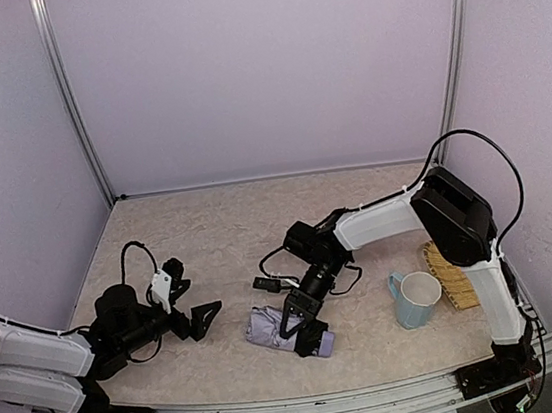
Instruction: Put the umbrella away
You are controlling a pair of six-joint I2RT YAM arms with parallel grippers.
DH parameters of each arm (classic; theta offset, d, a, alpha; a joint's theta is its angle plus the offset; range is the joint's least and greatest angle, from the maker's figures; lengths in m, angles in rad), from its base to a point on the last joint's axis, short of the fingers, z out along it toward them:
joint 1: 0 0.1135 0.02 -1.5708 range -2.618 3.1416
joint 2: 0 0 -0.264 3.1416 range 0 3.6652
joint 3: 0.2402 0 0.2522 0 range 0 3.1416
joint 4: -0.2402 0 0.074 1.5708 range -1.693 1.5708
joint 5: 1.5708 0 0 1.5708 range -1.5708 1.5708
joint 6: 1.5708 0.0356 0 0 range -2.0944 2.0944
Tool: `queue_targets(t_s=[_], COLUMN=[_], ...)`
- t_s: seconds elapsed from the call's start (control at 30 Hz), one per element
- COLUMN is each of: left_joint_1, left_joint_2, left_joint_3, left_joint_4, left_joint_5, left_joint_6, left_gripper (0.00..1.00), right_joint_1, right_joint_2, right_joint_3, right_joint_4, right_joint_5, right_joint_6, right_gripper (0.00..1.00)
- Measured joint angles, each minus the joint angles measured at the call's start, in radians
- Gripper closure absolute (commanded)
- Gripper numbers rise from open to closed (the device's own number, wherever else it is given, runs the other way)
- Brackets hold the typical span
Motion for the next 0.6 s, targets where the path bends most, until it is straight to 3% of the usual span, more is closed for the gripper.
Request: queue_targets(t_s=[0.13, 0.2, 0.23, 0.3, 0.6], left_joint_1=[0.000, 0.000, 0.000, 0.000, 0.000], left_joint_2=[0.017, 0.024, 0.028, 0.039, 0.069], left_joint_3=[0.009, 0.010, 0.012, 0.019, 0.045], left_joint_4=[-0.009, -0.009, -0.010, -0.012, -0.019], left_joint_5=[0.024, 0.038, 0.045, 0.057, 0.089], left_joint_6=[-0.005, -0.004, -0.003, 0.001, 0.017], left_gripper=[0.01, 0.01, 0.01, 0.01, 0.01], right_joint_1=[-0.032, -0.051, -0.060, -0.073, -0.091], right_joint_2=[0.027, 0.034, 0.037, 0.037, 0.032], right_joint_3=[0.038, 0.061, 0.073, 0.110, 0.285], right_joint_4=[-0.035, -0.038, -0.041, -0.040, -0.105], right_joint_5=[-0.014, 0.016, 0.024, 0.043, 0.339], right_joint_6=[0.014, 0.016, 0.024, 0.022, 0.012], right_gripper=[0.43, 0.21, 0.04, 0.00, 0.00])
